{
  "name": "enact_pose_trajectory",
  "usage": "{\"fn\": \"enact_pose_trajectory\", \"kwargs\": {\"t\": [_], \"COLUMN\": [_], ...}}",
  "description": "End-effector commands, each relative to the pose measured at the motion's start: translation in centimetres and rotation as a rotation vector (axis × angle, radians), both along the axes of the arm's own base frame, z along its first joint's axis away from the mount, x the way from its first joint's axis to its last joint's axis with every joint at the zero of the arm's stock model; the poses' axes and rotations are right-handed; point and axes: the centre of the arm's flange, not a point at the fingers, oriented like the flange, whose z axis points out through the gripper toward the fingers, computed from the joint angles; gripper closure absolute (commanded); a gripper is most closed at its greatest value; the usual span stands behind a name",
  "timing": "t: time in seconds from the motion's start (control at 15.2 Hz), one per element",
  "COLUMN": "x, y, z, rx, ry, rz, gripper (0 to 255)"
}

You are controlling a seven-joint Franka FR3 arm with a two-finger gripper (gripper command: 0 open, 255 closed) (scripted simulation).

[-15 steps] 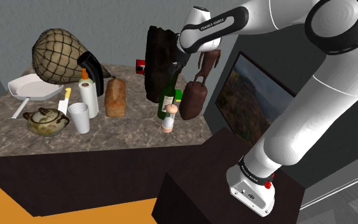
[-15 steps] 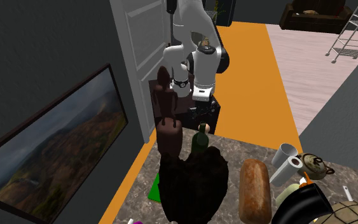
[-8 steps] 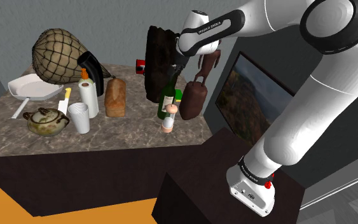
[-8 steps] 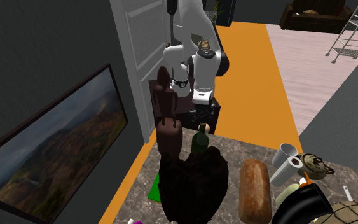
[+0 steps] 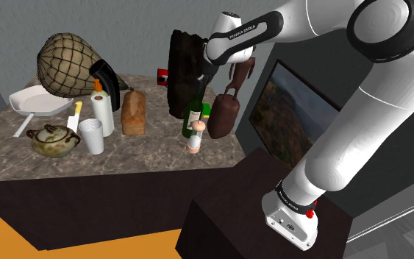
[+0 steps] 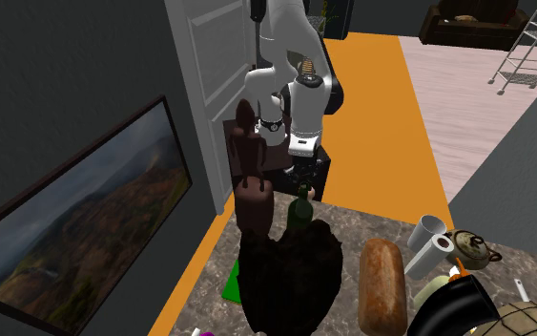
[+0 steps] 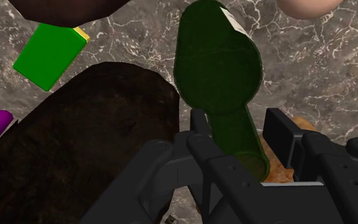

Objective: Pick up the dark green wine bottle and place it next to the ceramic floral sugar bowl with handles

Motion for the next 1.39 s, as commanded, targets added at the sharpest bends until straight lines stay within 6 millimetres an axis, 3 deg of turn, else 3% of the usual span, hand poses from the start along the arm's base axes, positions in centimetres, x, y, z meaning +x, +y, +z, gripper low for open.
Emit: {"fn": "enact_pose_trajectory", "kwargs": {"t": [0.0,0.2,1.32], "x": [0.0,0.0,0.0], "y": [0.0,0.0,0.0], "z": [0.0,0.0,9.0], "rx": [0.000,0.000,0.000], "ry": [0.001,0.000,0.000], "rz": [0.000,0.000,0.000], "gripper": [255,255,255]}}
